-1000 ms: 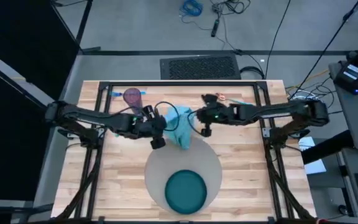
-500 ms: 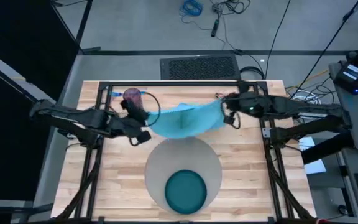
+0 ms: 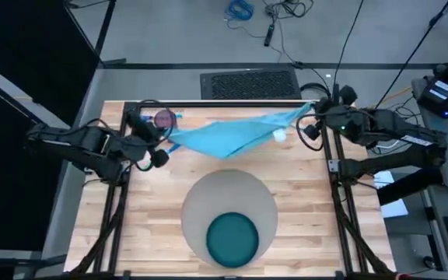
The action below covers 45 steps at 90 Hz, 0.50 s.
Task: Set table place
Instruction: Fold the blue napkin
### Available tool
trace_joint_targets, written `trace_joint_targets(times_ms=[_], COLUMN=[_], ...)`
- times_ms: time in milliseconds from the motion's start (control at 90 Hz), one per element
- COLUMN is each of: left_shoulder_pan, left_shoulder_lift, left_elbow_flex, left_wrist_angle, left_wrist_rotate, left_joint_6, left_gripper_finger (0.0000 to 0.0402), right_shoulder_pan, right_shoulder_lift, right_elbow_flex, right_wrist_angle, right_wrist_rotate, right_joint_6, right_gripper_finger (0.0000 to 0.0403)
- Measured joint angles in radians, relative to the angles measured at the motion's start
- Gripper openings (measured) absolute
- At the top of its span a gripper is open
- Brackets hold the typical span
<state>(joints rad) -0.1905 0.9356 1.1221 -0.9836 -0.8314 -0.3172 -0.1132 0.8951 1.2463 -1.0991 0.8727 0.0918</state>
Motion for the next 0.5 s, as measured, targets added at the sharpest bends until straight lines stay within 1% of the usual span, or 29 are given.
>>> trace_joint_targets(times_ms=[56, 189, 356, 500], left_shoulder_pan=[0.000, 0.000, 0.001, 0.001], left_shoulder_lift=[-0.002, 0.003, 0.011, 0.010], left_elbow_flex=[0.000, 0.000, 0.000, 0.000], left_wrist_angle=[-0.015, -0.031, -0.030, -0.030], left_wrist_rotate=[0.000, 0.000, 0.000, 0.000], left_joint_6=[-0.015, -0.019, -0.019, -0.019], left_gripper_finger=[0.0000, 0.0000, 0.0000, 0.0000], right_shoulder_pan=[-0.011, -0.055, -0.139, -0.215], right_shoulder_lift=[-0.001, 0.004, 0.014, 0.021], right_elbow_flex=[0.002, 0.002, 0.002, 0.002], right_wrist_angle=[-0.015, -0.056, -0.091, -0.090], right_wrist_rotate=[0.018, 0.015, 0.010, -0.069], right_joint_6=[0.027, 0.085, 0.156, 0.134], right_gripper_finger=[0.0000, 0.0000, 0.0000, 0.0000])
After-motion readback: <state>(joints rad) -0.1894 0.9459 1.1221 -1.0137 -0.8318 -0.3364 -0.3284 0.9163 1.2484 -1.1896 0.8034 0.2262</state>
